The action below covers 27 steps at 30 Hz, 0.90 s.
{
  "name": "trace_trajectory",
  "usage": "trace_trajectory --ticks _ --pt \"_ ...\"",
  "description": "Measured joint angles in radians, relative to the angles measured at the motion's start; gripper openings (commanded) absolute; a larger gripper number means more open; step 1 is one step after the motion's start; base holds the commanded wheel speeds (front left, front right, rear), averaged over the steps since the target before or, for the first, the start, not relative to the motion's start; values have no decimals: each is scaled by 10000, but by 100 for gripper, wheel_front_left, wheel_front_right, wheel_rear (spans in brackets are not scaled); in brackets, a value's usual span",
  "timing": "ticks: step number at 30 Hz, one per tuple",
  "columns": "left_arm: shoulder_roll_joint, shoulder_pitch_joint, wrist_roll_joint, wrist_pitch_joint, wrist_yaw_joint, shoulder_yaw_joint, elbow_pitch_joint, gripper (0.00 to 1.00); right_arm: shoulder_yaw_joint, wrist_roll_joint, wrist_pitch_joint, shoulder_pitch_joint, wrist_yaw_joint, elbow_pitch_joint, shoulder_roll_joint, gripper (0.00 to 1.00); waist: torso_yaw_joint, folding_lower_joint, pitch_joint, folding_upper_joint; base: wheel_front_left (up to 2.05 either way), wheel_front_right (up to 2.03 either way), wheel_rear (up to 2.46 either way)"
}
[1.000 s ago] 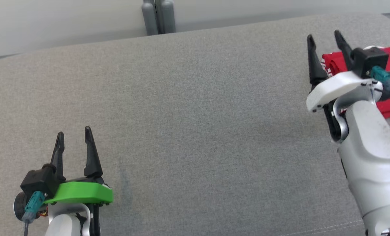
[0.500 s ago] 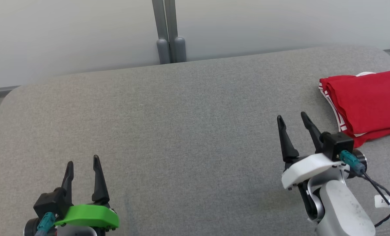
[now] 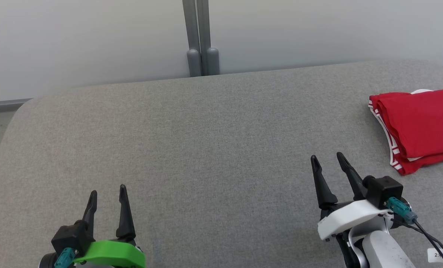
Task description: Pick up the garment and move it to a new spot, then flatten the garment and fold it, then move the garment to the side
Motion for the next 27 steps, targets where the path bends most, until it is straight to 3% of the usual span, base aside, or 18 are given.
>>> trace_trajectory --ticks 13,14,20,27 --pt "71 38 12 0 36 -109 -38 100 25 10 0 42 0 56 -2 100 -10 0 -34 0 0 0 0" --pt "75 39 2 0 27 -123 -40 0 25 10 0 43 0 59 -2 0 -7 0 -35 0 0 0 0" --pt "-50 240 -105 94 27 -150 456 0 42 81 56 435 0 479 13 0 -2 0 -35 0 0 0 0" --pt "-61 233 -1239 464 -142 73 481 0 -127 1386 343 474 0 433 4 0 19 0 -30 0 0 0 0"
